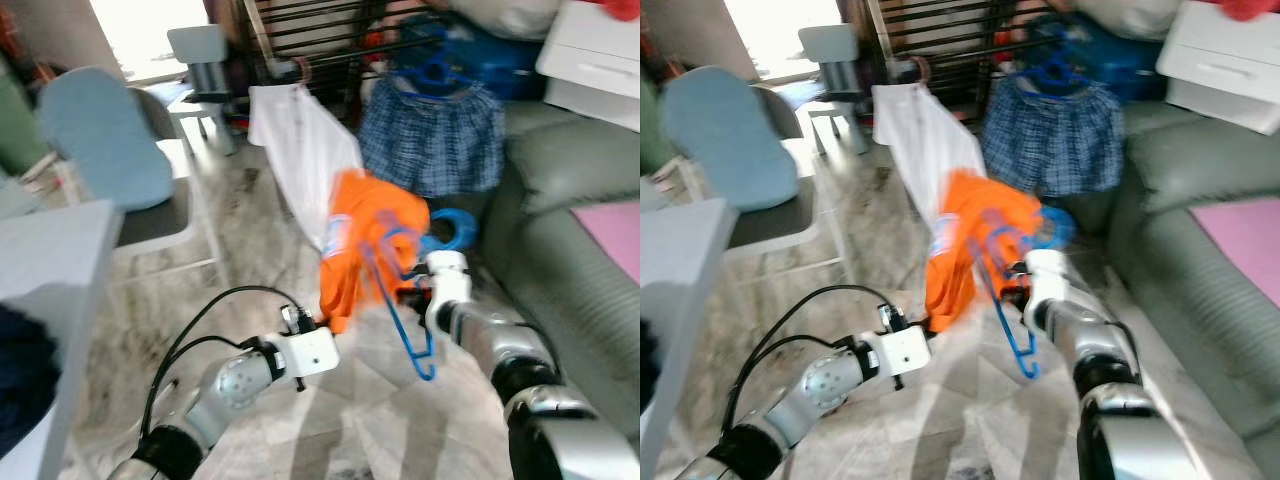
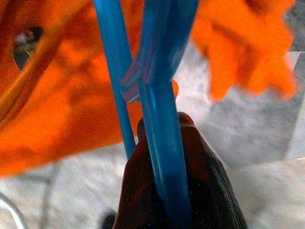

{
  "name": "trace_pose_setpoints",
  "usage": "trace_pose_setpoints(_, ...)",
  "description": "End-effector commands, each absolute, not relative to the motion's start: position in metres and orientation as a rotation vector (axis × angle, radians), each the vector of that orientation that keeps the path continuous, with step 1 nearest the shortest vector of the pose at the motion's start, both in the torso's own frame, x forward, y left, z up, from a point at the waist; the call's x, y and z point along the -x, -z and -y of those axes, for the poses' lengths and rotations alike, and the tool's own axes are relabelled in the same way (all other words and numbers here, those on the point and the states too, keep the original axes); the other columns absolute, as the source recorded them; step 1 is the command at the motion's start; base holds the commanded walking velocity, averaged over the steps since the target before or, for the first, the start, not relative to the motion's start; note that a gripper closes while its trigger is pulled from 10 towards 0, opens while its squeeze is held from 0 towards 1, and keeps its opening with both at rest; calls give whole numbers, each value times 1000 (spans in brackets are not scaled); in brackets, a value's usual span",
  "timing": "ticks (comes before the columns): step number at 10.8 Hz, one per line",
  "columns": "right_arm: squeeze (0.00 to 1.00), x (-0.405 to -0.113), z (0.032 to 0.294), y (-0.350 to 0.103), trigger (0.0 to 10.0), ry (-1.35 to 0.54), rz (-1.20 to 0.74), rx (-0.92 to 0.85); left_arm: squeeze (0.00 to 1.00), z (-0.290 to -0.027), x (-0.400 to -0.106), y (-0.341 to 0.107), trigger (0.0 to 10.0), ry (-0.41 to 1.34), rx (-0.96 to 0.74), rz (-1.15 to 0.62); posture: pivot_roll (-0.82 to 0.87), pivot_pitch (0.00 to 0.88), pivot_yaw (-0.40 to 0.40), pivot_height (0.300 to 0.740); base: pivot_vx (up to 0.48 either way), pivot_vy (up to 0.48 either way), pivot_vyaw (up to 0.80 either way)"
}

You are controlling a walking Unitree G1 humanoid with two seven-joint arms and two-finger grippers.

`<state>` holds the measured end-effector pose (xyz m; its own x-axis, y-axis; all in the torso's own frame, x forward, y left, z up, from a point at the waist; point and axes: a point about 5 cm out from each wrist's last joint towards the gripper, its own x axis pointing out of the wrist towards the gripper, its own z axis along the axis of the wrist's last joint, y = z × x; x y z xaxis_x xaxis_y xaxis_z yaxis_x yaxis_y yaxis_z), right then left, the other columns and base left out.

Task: Hang hanger

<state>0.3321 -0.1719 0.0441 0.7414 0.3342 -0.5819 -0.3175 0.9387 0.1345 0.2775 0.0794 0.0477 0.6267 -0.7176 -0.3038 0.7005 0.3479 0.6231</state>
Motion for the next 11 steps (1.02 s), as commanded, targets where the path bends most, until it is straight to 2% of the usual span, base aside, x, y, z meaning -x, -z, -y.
trace_pose_setpoints(1, 0, -316, 179, -26, 10000, -361, -717, 0, 0, -83, -280, -47, 10000, 920, -812, 15, -160, 0, 83, 740, 0, 0, 0)
trace_pose_setpoints(3, 0, -287, 197, -1, 10000, -349, -844, 1, 0, -84, -281, -46, 10000, 912, -812, 15, -164, 0, 81, 740, 0, 0, 0)
trace_pose_setpoints(4, 0, -285, 210, 2, 10000, -225, -872, -49, 0, -83, -281, -46, 10000, 912, -812, 16, -167, 0, 81, 740, 0, 0, 0)
trace_pose_setpoints(8, 0, -282, 218, 3, 10000, -193, -879, -16, 0, -79, -286, -52, 10000, 908, -808, 52, -182, 0, 87, 740, 0, 0, 0)
trace_pose_setpoints(9, 0, -287, 223, -1, 10000, -117, -846, -75, 0, -79, -286, -53, 10000, 907, -803, 65, -181, 0, 86, 740, 0, 0, 0)
trace_pose_setpoints(10, 0, -301, 230, -14, 10000, 30, -791, -236, 0, -77, -285, -53, 10000, 910, -797, 75, -181, 0, 88, 740, 0, 0, 0)
trace_pose_setpoints(11, 0, -315, 227, -29, 10000, 51, -737, -335, 0, -75, -283, -53, 10000, 928, -787, 83, -181, 0, 88, 740, 0, 0, 0)
